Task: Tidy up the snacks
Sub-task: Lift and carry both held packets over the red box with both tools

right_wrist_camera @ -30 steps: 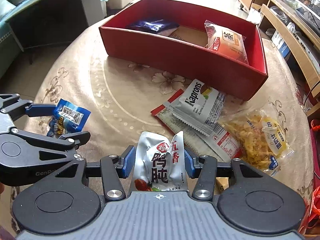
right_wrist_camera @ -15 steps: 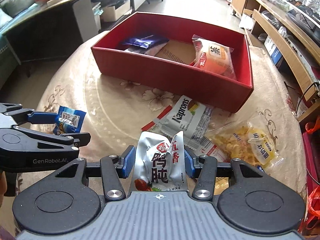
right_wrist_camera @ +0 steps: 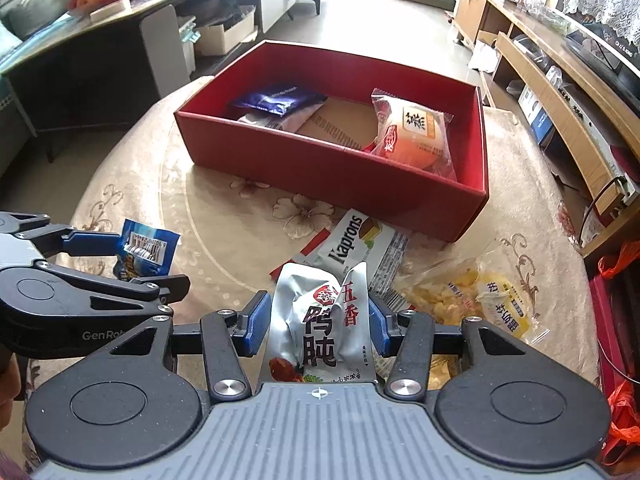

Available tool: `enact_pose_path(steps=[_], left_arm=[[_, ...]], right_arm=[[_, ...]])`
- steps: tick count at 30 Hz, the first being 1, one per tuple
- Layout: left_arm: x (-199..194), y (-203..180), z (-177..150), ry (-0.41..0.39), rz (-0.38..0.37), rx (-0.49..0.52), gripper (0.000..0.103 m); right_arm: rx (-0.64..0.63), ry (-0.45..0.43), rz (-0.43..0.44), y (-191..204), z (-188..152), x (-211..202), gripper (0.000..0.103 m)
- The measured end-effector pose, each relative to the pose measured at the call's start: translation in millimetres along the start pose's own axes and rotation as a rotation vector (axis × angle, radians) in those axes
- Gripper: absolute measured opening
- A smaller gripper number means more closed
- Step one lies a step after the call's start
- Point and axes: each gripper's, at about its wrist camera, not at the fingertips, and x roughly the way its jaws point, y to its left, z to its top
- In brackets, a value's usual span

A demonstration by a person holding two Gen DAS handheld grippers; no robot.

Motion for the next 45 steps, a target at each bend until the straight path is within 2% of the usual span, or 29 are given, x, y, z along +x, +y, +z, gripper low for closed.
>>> enact_pose_path(steps=[9, 27, 45], left_arm=[[-8.8, -3.8, 16.6, -0.049, -0.006, -0.003, 0.066], [-9.9, -10.3, 45.5, -0.102, 0.011, -0.008, 0.066], [-1.6, -24.0, 105.6, -0.181, 0.04, -0.006, 0.066]], right_arm=[[0.001, -0.032, -0.015, -1.4, 8.3, -4.7, 0.058], [0.007, -0.102, -0.098, -7.0, 29.0, -8.5, 0.058], [0.038, -0.193, -0.214, -26.7, 70.2, -2.7, 0.058]])
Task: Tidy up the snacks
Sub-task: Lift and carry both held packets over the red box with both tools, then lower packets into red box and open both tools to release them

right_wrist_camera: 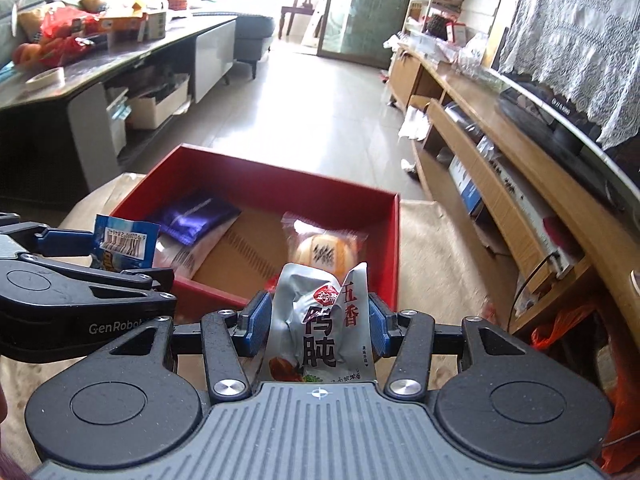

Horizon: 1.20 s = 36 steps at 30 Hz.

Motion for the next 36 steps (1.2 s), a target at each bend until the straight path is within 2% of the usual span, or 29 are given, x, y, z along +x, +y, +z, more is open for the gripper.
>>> enact_pose_path(steps=[9, 16, 27, 36], left_arm=[[23.1, -4.1, 31.4, -0.025, 0.041, -0.011, 0.065], [49.7, -1.5, 47.8, -0.01, 0.062, -0.024, 0.065], [96.6, -2.2, 50.6, 0.07, 0.094, -0.039, 0.065], [113.3, 1.3, 45.6, 0.136, 0.101, -0.047, 0.066]], right_arm=[[0.009, -0.02, -0.021, -7.6, 25.7, 25.1, 0.059], [0.017, 0.002, 0.007, -8.7, 40.9, 50.1, 0.058], [0.073, 0.08, 0.073, -9.3, 36.9, 97.7, 0.059], [0.011, 0.09, 0.038, -0.2, 36.9, 105.4, 0.062]])
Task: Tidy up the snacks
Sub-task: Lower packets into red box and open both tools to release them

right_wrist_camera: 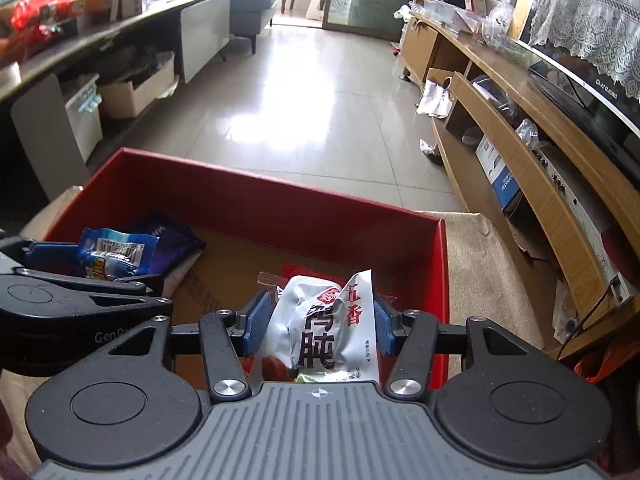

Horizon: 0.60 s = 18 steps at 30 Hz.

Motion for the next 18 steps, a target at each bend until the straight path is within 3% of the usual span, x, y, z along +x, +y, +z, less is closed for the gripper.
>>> enact_pose_path(steps=[3, 10, 18], left_arm=[[1.0, 1.5, -1.9, 0.01, -0.001, -0.001, 0.067], [-6.6, 9.4, -1.1, -0.003, 0.004, 0.002, 0.073], [-22.9, 13.4, -5.5, -0.015, -0.018, -0.001, 0.077]], right_arm=[[-0.02, -0.001, -0.014, 3.2, -1.1, 1.2, 0.062], [-0.012, -0.02, -0.031, -1.8, 4.0, -2.1, 0.076], [-0.007, -0.012, -0.056, -4.2, 4.1, -6.6, 0.078]])
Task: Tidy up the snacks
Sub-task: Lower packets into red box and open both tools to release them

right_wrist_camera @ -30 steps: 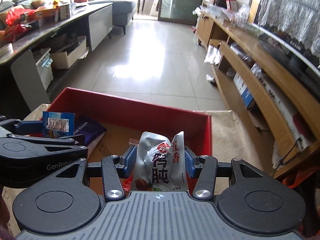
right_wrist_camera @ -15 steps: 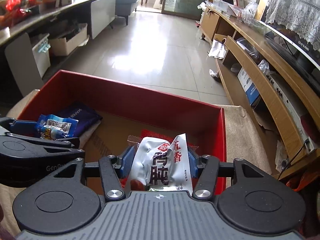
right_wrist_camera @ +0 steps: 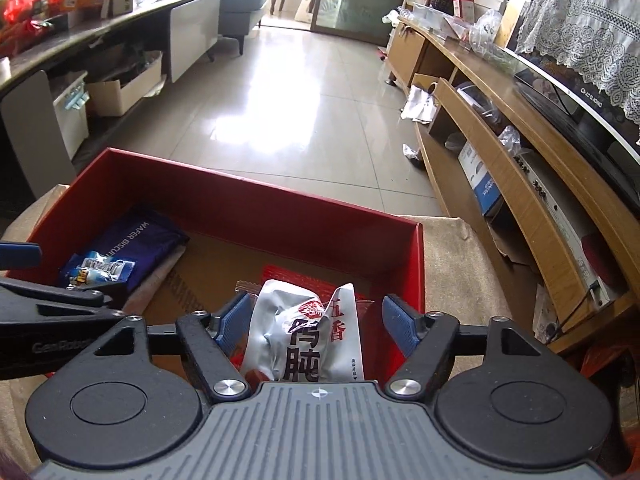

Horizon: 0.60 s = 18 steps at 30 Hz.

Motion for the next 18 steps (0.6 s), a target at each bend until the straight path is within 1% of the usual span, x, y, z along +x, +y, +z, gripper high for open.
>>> enact_pose_path(steps=[11, 18], left_arm=[[-25.5, 12.7, -11.3, -0.013, -0.031, -0.027, 0.078], [-40.2, 14.2, -21.7, -0.039, -0.022, -0.003, 0.078]], right_arm=[[-0.004, -0.002, -0.005, 0.2, -2.5, -22.8, 0.082], [0.0, -0.009, -0.015, -2.2, -6.4, -30.4, 0.082]])
